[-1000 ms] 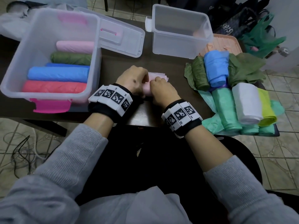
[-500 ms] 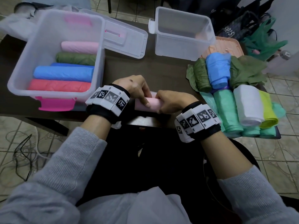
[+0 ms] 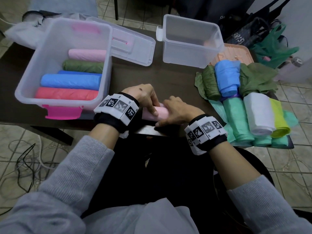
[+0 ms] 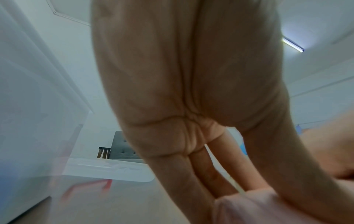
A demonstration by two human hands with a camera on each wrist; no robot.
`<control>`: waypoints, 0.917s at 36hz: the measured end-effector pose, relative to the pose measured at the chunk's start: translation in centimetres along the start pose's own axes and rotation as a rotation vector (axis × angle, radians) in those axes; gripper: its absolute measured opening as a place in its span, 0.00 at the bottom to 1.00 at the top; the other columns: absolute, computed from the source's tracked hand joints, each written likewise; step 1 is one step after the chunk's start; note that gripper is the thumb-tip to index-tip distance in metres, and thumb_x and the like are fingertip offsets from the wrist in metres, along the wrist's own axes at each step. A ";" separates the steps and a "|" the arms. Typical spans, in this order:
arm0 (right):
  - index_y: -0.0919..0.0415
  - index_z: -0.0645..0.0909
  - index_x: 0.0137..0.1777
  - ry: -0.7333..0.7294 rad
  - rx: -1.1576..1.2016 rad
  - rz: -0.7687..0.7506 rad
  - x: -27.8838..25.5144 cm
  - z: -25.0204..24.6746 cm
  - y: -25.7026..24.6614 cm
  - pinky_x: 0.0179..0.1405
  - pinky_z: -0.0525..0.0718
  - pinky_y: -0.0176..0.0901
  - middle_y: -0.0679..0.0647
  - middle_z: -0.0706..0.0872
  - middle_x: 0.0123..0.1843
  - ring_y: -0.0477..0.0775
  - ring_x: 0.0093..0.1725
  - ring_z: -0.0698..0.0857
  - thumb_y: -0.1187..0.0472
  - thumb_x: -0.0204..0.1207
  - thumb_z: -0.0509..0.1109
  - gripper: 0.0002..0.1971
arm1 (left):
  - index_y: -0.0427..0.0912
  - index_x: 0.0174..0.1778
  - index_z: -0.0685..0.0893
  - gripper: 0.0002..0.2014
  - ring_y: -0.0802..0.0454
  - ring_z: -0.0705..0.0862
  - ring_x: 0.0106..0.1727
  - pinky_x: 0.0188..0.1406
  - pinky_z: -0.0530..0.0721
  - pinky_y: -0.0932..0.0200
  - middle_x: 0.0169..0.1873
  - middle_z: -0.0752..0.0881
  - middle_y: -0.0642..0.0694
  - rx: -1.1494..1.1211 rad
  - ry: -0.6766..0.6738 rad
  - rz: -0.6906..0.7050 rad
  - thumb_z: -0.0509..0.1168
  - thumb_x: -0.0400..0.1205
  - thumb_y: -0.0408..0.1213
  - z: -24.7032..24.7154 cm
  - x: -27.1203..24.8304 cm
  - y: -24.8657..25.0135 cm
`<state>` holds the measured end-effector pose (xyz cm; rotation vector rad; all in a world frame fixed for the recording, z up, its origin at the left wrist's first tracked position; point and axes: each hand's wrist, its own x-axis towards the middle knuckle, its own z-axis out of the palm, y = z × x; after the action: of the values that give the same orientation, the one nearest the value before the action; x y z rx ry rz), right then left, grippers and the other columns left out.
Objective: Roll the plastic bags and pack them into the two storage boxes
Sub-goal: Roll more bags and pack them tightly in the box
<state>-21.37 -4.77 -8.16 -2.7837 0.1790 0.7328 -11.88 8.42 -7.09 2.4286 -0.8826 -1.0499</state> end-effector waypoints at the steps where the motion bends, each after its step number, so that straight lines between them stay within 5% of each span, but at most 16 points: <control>1: 0.58 0.71 0.64 0.026 0.010 -0.019 -0.2 0.3 0.1 0.58 0.72 0.48 0.52 0.67 0.53 0.54 0.61 0.68 0.37 0.65 0.75 0.35 | 0.60 0.38 0.90 0.10 0.55 0.87 0.51 0.62 0.82 0.49 0.42 0.90 0.57 -0.006 0.000 0.000 0.81 0.64 0.44 0.0 0.0 0.0; 6: 0.62 0.71 0.66 0.160 -0.016 -0.116 -0.9 2.0 0.6 0.58 0.74 0.51 0.59 0.75 0.59 0.59 0.60 0.73 0.36 0.72 0.67 0.33 | 0.55 0.51 0.90 0.15 0.54 0.86 0.52 0.63 0.81 0.50 0.41 0.88 0.58 -0.009 -0.002 0.012 0.78 0.69 0.42 0.2 -0.4 0.3; 10: 0.64 0.73 0.61 0.175 0.051 -0.120 -0.7 2.1 0.7 0.52 0.73 0.49 0.60 0.78 0.57 0.60 0.57 0.76 0.38 0.74 0.67 0.29 | 0.50 0.62 0.85 0.20 0.51 0.83 0.58 0.65 0.79 0.52 0.56 0.87 0.51 0.035 0.073 0.038 0.74 0.73 0.39 0.5 -0.9 1.2; 14: 0.62 0.75 0.52 0.161 0.253 -0.095 -0.4 1.4 0.4 0.41 0.74 0.46 0.56 0.82 0.49 0.56 0.48 0.80 0.44 0.77 0.68 0.19 | 0.46 0.72 0.77 0.22 0.50 0.77 0.70 0.71 0.72 0.58 0.69 0.79 0.47 -0.057 0.373 0.132 0.66 0.80 0.41 0.1 -2.4 2.9; 20: 0.65 0.81 0.53 0.175 0.634 -0.090 0.4 -0.6 -1.3 0.37 0.76 0.39 0.53 0.84 0.43 0.49 0.40 0.81 0.47 0.78 0.67 0.18 | 0.45 0.69 0.79 0.17 0.57 0.79 0.66 0.59 0.70 0.72 0.67 0.81 0.50 -0.255 0.838 0.234 0.61 0.84 0.39 -3.7 -7.1 3.2; 24: 0.66 0.82 0.54 0.151 0.858 -0.134 1.0 -2.1 -3.6 0.42 0.80 0.44 0.58 0.86 0.46 0.52 0.42 0.84 0.47 0.79 0.67 0.20 | 0.46 0.69 0.79 0.17 0.59 0.79 0.64 0.56 0.67 0.77 0.66 0.81 0.51 -0.295 1.144 0.062 0.58 0.84 0.39 -6.1 -10.4 -1.0; 28: 0.63 0.81 0.46 0.165 0.978 -0.208 1.4 -4.2 -6.6 0.30 0.83 0.37 0.54 0.84 0.39 0.47 0.33 0.83 0.52 0.81 0.65 0.12 | 0.40 0.69 0.78 0.19 0.46 0.78 0.68 0.68 0.71 0.58 0.67 0.81 0.42 -0.292 1.278 -0.223 0.57 0.83 0.39 -7.1 -13.0 -6.9; 33: 0.59 0.81 0.43 0.243 0.981 -0.295 2.6 -6.7 -10.4 0.32 0.78 0.38 0.50 0.82 0.37 0.45 0.33 0.81 0.50 0.81 0.64 0.13 | 0.37 0.59 0.82 0.16 0.37 0.78 0.64 0.60 0.74 0.52 0.61 0.82 0.34 -0.392 1.066 -0.561 0.58 0.83 0.43 -5.6 -15.8 -12.0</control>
<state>-14.13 3.25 -1.61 -1.8769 0.1192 0.1399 -11.24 28.25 -1.48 2.3890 0.3328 0.0654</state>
